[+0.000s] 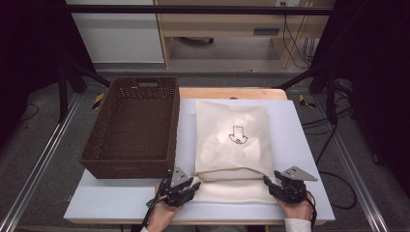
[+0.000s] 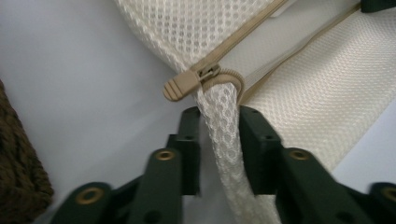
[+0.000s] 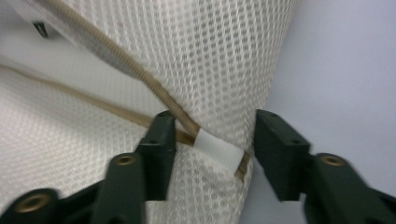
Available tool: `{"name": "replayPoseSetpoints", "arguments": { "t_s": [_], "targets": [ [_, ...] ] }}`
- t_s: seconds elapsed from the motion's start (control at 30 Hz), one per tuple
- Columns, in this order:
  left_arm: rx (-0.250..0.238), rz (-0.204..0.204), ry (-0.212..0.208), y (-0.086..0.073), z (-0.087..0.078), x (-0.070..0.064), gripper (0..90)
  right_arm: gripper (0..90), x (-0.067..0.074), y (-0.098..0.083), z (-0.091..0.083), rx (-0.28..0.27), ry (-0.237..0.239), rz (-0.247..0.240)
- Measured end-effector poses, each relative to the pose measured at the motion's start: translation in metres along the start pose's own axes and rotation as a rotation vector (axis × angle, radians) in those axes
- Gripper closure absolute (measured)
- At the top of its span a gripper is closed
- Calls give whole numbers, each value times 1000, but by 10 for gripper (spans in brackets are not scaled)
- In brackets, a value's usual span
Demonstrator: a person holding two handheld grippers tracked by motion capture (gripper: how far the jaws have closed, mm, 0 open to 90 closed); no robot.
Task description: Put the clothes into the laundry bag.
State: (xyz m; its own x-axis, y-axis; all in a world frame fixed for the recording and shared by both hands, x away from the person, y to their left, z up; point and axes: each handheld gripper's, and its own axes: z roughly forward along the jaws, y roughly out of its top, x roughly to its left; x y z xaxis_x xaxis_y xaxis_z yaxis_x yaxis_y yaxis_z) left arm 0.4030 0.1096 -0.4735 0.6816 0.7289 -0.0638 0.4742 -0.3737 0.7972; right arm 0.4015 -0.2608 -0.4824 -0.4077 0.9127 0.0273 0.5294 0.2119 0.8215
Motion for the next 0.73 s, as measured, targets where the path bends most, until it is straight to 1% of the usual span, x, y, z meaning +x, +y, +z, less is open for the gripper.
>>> {"name": "replayPoseSetpoints", "arguments": {
  "t_s": [0.07, 0.13, 0.2, 0.27, 0.33, 0.37, 0.47, 0.53, 0.63, 0.73],
  "targets": [
    [-22, -3, -12, 3, -8, 1, 522, 356, -2, 4, -6, -43, 16, 14],
    [-39, 0, -25, 6, -15, 3, 462, 310, -3, 10, -13, -82, 29, 14],
    [-51, 10, -31, 6, -22, 5, 422, 270, -4, 16, -19, -109, 47, 9],
    [-52, 3, -30, 6, -28, 8, 394, 251, -4, 22, -25, -142, 74, 9],
    [-50, -2, -31, 4, -33, 12, 383, 233, -4, 27, -31, -175, 86, 7],
    [-52, -2, -25, 3, -35, 13, 377, 227, -5, 29, -33, -186, 84, 4],
    [-43, -4, -18, -1, -42, 20, 362, 212, -11, 31, -34, -202, 49, 14],
    [-48, -12, -17, -3, -47, 25, 348, 208, -16, 31, -31, -199, 24, 38],
    [-46, -8, -13, -6, -52, 30, 339, 200, -25, 27, -24, -189, -20, 49],
    [-43, -7, -27, -9, -56, 34, 327, 191, -31, 26, -21, -187, -45, 68]
  ]
}}
